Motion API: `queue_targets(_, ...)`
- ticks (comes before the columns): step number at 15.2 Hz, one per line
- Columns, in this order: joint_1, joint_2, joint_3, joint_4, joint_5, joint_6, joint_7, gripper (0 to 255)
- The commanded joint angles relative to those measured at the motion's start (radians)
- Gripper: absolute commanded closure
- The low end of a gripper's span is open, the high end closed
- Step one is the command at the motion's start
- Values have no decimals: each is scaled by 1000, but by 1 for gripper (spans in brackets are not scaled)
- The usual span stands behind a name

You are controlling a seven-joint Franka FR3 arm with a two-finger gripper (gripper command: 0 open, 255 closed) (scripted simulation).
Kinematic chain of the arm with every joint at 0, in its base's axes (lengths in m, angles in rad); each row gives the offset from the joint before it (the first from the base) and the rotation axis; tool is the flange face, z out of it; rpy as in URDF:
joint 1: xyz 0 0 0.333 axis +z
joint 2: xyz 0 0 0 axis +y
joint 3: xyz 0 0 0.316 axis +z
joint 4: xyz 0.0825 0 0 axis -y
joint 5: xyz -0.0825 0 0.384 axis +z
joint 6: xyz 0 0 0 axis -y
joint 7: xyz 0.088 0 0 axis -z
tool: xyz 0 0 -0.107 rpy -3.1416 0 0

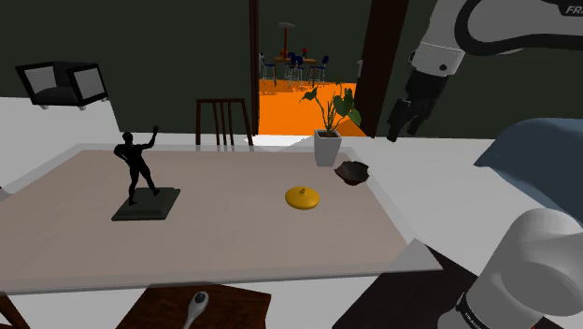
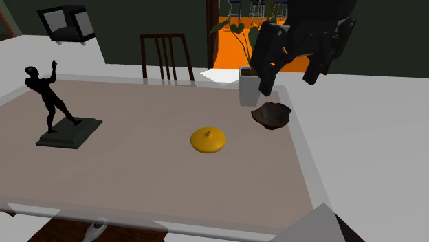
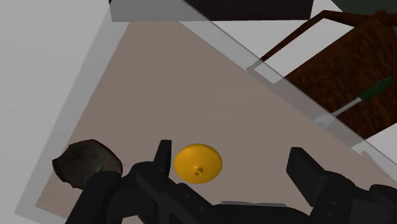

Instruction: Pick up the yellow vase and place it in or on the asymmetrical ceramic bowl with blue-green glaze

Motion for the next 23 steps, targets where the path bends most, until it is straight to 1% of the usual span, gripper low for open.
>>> queue_targets(1,0,0,0,0,0,0,0,0)
queue_targets(7,8,145,-31,-59,-9,209,-40,0)
queue_targets(12,16,299,-55,-68,-9,377,-76,0)
queue_targets(17,28,476,-78,-40,4,529,-118,0)
queue_targets(23,41,705,-99,42,42,680,-179,0)
